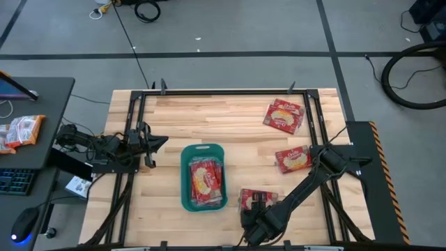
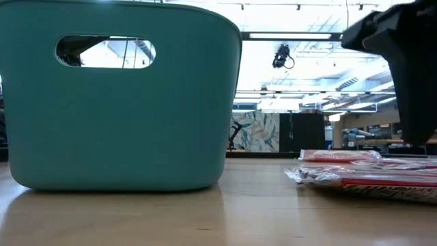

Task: Sort popcorn bags into baskets
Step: Put the red popcorn bag into the green bin

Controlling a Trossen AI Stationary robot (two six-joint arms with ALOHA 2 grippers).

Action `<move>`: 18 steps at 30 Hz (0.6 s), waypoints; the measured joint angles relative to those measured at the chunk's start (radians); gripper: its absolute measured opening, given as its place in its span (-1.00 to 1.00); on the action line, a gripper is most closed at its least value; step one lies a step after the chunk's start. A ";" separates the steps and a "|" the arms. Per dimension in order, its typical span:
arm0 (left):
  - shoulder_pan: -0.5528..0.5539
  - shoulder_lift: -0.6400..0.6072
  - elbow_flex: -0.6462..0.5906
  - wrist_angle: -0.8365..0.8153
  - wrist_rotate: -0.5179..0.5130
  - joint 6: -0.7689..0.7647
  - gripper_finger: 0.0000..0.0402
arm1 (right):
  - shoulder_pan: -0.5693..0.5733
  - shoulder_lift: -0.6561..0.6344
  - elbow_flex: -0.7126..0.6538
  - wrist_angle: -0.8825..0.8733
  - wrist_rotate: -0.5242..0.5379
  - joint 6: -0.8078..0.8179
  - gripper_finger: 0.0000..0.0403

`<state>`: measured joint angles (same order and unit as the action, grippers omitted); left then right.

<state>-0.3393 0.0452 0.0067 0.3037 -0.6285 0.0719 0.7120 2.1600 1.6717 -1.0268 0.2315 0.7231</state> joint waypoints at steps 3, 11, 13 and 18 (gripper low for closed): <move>0.000 0.000 0.000 0.000 0.000 0.000 -0.97 | 0.001 0.016 0.000 -0.008 -0.004 0.030 0.11; 0.000 0.000 0.000 -0.004 0.000 0.000 -0.97 | 0.033 0.015 -0.046 0.011 0.054 0.019 0.24; 0.000 0.000 0.000 -0.004 0.000 -0.005 -0.97 | 0.042 0.015 -0.064 -0.002 0.070 0.028 0.21; 0.000 0.000 0.000 -0.003 0.000 -0.007 -0.97 | 0.047 0.014 -0.108 0.005 0.068 0.040 0.03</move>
<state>-0.3393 0.0452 0.0067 0.3004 -0.6284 0.0646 0.7589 2.1744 1.5634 -1.0214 0.2998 0.7629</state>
